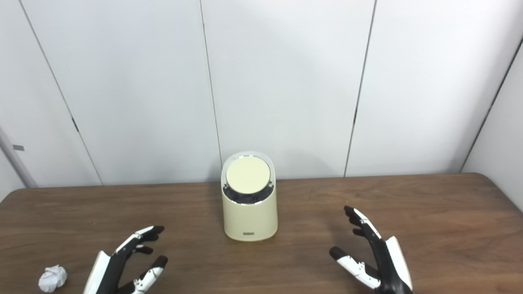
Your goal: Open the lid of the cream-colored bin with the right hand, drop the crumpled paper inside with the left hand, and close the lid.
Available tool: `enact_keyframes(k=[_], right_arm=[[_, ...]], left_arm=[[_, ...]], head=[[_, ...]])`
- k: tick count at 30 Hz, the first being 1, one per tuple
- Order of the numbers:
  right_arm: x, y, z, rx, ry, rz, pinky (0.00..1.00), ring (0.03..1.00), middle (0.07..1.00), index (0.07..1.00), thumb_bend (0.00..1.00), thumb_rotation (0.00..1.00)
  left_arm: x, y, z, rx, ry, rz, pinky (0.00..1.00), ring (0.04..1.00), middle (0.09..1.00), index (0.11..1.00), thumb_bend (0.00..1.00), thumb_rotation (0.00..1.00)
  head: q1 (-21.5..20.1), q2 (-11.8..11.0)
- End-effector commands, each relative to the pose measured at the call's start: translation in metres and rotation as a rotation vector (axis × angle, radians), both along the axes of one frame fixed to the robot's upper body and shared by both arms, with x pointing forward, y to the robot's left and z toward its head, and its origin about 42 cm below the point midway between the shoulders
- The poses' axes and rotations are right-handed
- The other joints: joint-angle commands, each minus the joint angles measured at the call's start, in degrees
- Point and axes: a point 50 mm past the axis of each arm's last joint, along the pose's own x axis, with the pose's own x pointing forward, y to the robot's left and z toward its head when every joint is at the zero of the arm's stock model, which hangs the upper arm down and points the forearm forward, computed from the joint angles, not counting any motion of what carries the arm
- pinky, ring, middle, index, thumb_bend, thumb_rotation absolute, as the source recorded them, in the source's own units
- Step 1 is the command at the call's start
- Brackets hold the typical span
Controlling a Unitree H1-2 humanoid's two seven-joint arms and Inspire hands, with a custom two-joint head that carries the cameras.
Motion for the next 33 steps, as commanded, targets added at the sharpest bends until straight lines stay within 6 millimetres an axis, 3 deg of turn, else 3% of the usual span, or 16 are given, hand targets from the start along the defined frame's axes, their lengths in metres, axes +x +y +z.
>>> enact_keyframes(k=[1,8,15,33], right_arm=[[0.004,0.002,0.001,0.006,-0.030,-0.003,0.79,0.861,0.883,0.876,0.75,0.78],[0.015,0.000,0.028,-0.018,-0.082,-0.018,0.77,0.847,0.867,0.870,0.80,0.81],[0.042,-0.002,0.065,-0.065,-0.117,-0.017,0.80,0.858,0.878,0.883,0.84,0.77],[0.091,0.027,0.150,-0.202,-0.212,0.006,0.76,0.835,0.857,0.847,0.95,0.77]], left_arm=[[0.003,0.001,-0.004,0.002,-0.016,0.005,0.65,0.771,0.804,0.788,0.48,0.47],[0.003,0.000,-0.005,-0.007,-0.012,0.008,0.65,0.768,0.802,0.786,0.49,0.48],[0.003,-0.002,-0.004,-0.008,-0.012,0.009,0.65,0.771,0.805,0.785,0.48,0.48],[0.003,-0.005,-0.005,-0.002,-0.011,0.008,0.64,0.769,0.804,0.786,0.49,0.50]], head=[[0.18,0.04],[0.20,0.02],[0.20,0.21],[0.29,0.02]])
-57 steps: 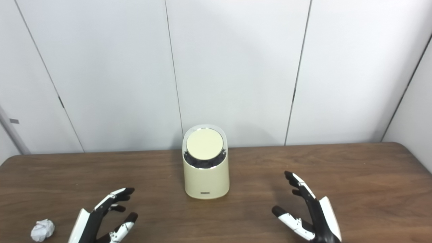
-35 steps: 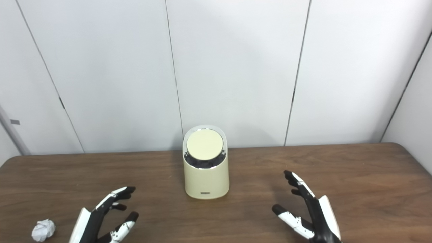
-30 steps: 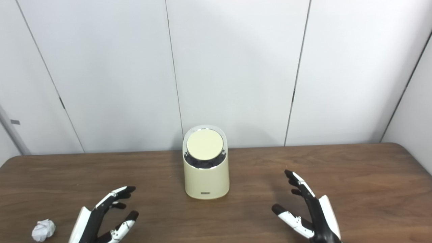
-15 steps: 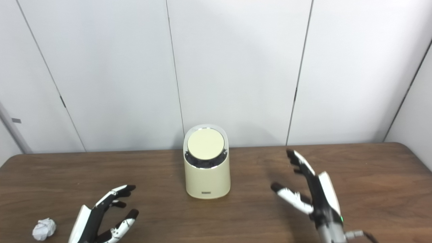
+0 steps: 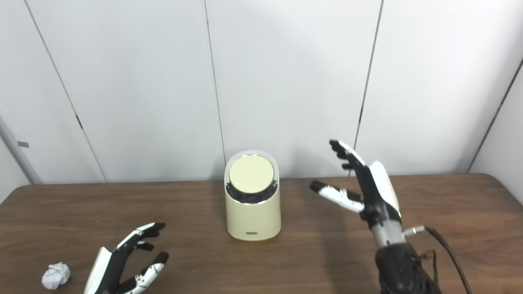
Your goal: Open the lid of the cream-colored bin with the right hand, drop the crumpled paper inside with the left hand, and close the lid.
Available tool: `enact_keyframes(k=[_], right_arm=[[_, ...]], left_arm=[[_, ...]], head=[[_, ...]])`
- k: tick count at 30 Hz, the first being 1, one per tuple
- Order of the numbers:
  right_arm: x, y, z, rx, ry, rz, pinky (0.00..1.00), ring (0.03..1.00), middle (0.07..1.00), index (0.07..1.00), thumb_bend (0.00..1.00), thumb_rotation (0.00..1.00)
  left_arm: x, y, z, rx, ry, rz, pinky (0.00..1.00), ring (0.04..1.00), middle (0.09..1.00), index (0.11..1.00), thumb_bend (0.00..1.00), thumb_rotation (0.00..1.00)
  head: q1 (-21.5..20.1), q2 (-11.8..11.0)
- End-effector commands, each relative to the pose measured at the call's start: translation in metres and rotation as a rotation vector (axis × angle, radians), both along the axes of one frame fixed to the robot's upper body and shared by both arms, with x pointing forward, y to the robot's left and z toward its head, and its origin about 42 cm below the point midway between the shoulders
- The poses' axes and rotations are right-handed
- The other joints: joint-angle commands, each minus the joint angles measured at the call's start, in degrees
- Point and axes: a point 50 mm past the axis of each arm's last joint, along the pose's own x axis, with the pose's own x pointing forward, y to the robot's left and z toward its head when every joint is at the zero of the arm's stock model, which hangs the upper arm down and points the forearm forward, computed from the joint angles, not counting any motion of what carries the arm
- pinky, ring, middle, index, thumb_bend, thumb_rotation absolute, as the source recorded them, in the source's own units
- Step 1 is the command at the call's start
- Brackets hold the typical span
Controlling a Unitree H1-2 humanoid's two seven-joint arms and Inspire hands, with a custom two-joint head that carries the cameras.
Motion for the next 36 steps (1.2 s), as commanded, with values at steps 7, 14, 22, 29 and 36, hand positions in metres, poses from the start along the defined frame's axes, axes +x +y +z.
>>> enact_keyframes(k=[7,14,22,29,36], right_arm=[[0.014,0.015,0.044,-0.092,-0.028,0.014,0.72,0.823,0.854,0.847,1.00,0.68],[0.024,0.030,0.061,-0.153,0.014,0.009,0.66,0.801,0.853,0.839,1.00,0.64],[0.033,0.045,0.073,-0.291,0.054,-0.035,0.68,0.809,0.840,0.853,1.00,0.62],[0.036,0.057,0.082,-0.359,0.066,-0.061,0.62,0.774,0.821,0.837,1.00,0.64],[0.040,0.069,0.091,-0.423,0.105,-0.068,0.67,0.822,0.859,0.847,1.00,0.61]], left_arm=[[-0.001,-0.003,-0.008,-0.019,-0.002,0.009,0.65,0.770,0.802,0.783,0.48,0.48],[-0.002,-0.006,-0.007,-0.019,0.006,0.010,0.66,0.775,0.806,0.786,0.49,0.48],[-0.003,-0.008,-0.006,-0.021,0.005,0.006,0.66,0.774,0.807,0.787,0.49,0.48],[-0.002,-0.010,-0.005,-0.026,0.005,0.005,0.66,0.771,0.805,0.785,0.49,0.48],[-0.002,-0.013,-0.004,-0.029,0.002,0.000,0.65,0.771,0.806,0.787,0.50,0.49]], head=[[0.01,-0.03],[0.09,-0.02],[0.22,0.09],[0.25,0.17],[0.21,0.17]])
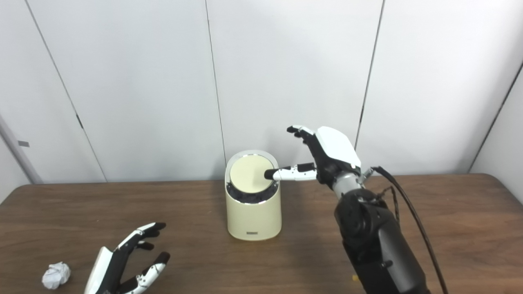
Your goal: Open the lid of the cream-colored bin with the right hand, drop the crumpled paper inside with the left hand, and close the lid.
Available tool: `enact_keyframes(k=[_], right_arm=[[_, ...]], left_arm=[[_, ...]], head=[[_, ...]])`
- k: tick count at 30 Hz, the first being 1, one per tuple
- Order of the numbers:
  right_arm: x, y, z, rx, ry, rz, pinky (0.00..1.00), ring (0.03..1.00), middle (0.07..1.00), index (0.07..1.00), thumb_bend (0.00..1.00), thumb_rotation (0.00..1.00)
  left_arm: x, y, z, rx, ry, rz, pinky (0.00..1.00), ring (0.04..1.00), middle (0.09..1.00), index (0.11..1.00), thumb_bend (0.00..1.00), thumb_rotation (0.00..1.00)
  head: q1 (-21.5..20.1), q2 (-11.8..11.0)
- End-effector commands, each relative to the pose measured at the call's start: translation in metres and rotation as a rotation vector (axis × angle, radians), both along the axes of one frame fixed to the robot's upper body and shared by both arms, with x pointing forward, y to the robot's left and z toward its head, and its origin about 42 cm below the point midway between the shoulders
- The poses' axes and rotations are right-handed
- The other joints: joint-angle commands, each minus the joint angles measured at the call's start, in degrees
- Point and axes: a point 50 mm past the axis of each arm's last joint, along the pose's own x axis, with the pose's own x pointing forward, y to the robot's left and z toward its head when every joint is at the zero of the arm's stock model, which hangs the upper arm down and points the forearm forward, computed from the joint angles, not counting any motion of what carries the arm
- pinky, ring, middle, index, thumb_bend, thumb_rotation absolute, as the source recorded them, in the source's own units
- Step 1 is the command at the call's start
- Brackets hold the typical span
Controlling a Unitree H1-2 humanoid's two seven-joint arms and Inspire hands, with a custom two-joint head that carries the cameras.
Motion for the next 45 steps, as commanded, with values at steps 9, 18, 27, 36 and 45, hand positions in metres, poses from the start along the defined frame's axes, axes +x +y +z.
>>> enact_keyframes(k=[9,18,27,36,45], right_arm=[[0.014,0.016,0.032,-0.071,-0.072,0.001,0.66,0.796,0.834,0.832,1.00,0.57],[0.028,0.029,0.027,-0.150,-0.058,0.012,0.78,0.849,0.842,0.837,0.99,0.58],[0.035,0.038,0.023,-0.167,-0.035,-0.004,0.72,0.847,0.858,0.848,1.00,0.60],[0.044,0.045,0.020,-0.221,-0.039,0.000,0.70,0.832,0.848,0.846,1.00,0.60],[0.051,0.045,0.015,-0.282,-0.031,-0.001,0.73,0.834,0.847,0.849,1.00,0.59]], left_arm=[[-0.002,-0.012,-0.006,-0.027,0.001,-0.003,0.66,0.775,0.811,0.792,0.50,0.51],[-0.004,-0.016,-0.004,-0.028,0.001,0.001,0.67,0.777,0.811,0.789,0.51,0.53],[-0.006,-0.018,-0.003,-0.026,0.001,0.009,0.67,0.778,0.810,0.787,0.51,0.52],[-0.008,-0.020,-0.002,-0.028,0.005,0.012,0.68,0.782,0.813,0.789,0.51,0.52],[-0.010,-0.022,0.001,-0.027,0.004,0.012,0.67,0.775,0.809,0.785,0.51,0.52]], head=[[0.32,-0.03],[0.79,0.02],[1.11,0.35],[1.31,0.51],[1.40,1.01]])
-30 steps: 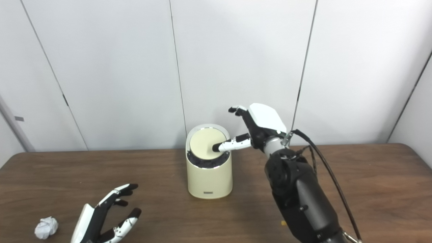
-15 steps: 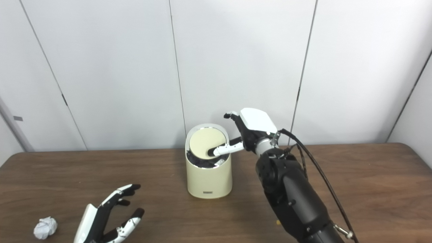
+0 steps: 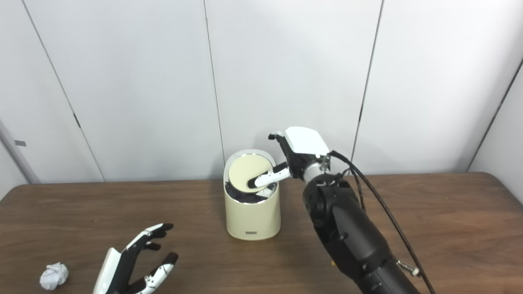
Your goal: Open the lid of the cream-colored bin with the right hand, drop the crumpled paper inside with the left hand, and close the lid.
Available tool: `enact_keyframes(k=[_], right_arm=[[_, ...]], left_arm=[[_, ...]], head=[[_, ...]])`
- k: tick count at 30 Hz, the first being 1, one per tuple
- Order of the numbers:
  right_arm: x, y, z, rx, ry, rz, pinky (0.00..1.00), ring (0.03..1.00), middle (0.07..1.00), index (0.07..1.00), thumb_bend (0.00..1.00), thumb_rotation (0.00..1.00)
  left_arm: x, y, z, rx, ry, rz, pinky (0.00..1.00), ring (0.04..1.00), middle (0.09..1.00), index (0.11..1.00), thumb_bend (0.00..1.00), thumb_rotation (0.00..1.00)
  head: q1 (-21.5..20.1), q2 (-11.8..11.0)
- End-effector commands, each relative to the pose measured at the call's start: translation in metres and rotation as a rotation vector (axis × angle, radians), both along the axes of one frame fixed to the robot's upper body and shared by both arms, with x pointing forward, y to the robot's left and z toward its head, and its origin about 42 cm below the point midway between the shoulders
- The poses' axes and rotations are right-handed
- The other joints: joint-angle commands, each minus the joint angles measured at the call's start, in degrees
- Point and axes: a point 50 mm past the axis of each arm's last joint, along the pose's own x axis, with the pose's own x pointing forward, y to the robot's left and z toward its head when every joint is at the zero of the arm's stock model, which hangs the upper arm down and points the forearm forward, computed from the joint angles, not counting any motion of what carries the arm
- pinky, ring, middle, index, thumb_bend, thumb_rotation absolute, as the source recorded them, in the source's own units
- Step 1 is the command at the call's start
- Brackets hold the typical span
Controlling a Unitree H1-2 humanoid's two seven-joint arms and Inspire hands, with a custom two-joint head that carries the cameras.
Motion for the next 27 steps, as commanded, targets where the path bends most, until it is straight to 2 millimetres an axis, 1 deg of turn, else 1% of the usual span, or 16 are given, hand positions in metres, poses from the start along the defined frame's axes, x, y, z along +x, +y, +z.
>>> enact_keyframes(k=[1,4,9,12,15,17,19,21,22,24,25,26,27], right_arm=[[0.005,0.004,0.023,-0.053,-0.078,0.022,0.75,0.844,0.853,0.857,0.99,0.59],[0.006,0.003,0.020,-0.084,-0.071,0.024,0.75,0.844,0.851,0.855,0.99,0.58],[0.008,0.000,0.008,-0.143,-0.062,0.023,0.75,0.827,0.826,0.837,0.98,0.59],[0.007,0.000,0.001,-0.140,-0.044,0.022,0.78,0.837,0.827,0.836,0.98,0.58],[0.006,0.000,0.002,-0.091,-0.036,0.021,0.77,0.836,0.828,0.833,0.99,0.62],[0.006,0.000,0.010,-0.047,-0.043,0.024,0.75,0.837,0.841,0.840,0.99,0.66],[0.006,-0.001,0.026,0.012,-0.051,0.027,0.74,0.846,0.859,0.855,0.99,0.71],[0.006,-0.002,0.042,0.070,-0.059,0.031,0.70,0.830,0.860,0.864,0.98,0.77],[0.005,-0.003,0.051,0.104,-0.069,0.034,0.68,0.818,0.860,0.867,0.99,0.81],[0.002,-0.006,0.065,0.170,-0.097,0.042,0.65,0.808,0.850,0.861,0.99,0.84],[0.000,-0.008,0.071,0.197,-0.107,0.044,0.62,0.787,0.825,0.856,0.98,0.84],[-0.001,-0.009,0.076,0.214,-0.113,0.048,0.61,0.779,0.818,0.858,0.96,0.85],[-0.003,-0.011,0.079,0.228,-0.115,0.051,0.63,0.785,0.826,0.862,0.96,0.86]], left_arm=[[-0.005,-0.005,0.000,-0.022,-0.008,0.003,0.67,0.777,0.810,0.786,0.51,0.52],[-0.005,-0.005,0.000,-0.023,-0.005,0.004,0.67,0.779,0.811,0.788,0.51,0.52],[-0.007,-0.005,0.001,-0.023,-0.007,0.007,0.67,0.780,0.813,0.789,0.51,0.53],[-0.007,-0.004,0.001,-0.025,-0.010,0.005,0.67,0.779,0.811,0.787,0.51,0.52],[-0.006,-0.003,0.000,-0.028,-0.005,0.006,0.67,0.779,0.811,0.787,0.51,0.51],[-0.006,-0.002,0.000,-0.027,-0.004,0.006,0.67,0.779,0.811,0.787,0.51,0.52],[-0.005,-0.001,0.000,-0.024,-0.002,0.005,0.67,0.780,0.812,0.787,0.51,0.52],[-0.004,-0.001,-0.001,-0.022,-0.001,0.005,0.67,0.779,0.811,0.787,0.51,0.52],[-0.004,-0.001,-0.001,-0.023,0.000,0.005,0.67,0.780,0.811,0.786,0.51,0.52],[-0.004,0.000,-0.001,-0.024,0.000,0.003,0.67,0.781,0.812,0.787,0.51,0.52],[-0.003,0.000,-0.002,-0.025,-0.003,0.001,0.67,0.780,0.812,0.788,0.51,0.51],[-0.003,0.000,-0.002,-0.025,-0.006,-0.001,0.67,0.777,0.810,0.786,0.50,0.50],[-0.002,0.000,-0.002,-0.025,-0.006,-0.002,0.67,0.777,0.809,0.785,0.50,0.50]], head=[[-0.04,0.18],[-0.04,0.18],[0.00,0.67],[-0.10,0.62],[-0.28,0.53],[-0.44,0.49],[-0.61,0.23],[-0.62,0.09],[-0.62,0.09],[-0.69,-0.08],[-0.75,-0.14],[-0.75,-0.14],[-0.85,-0.37]])
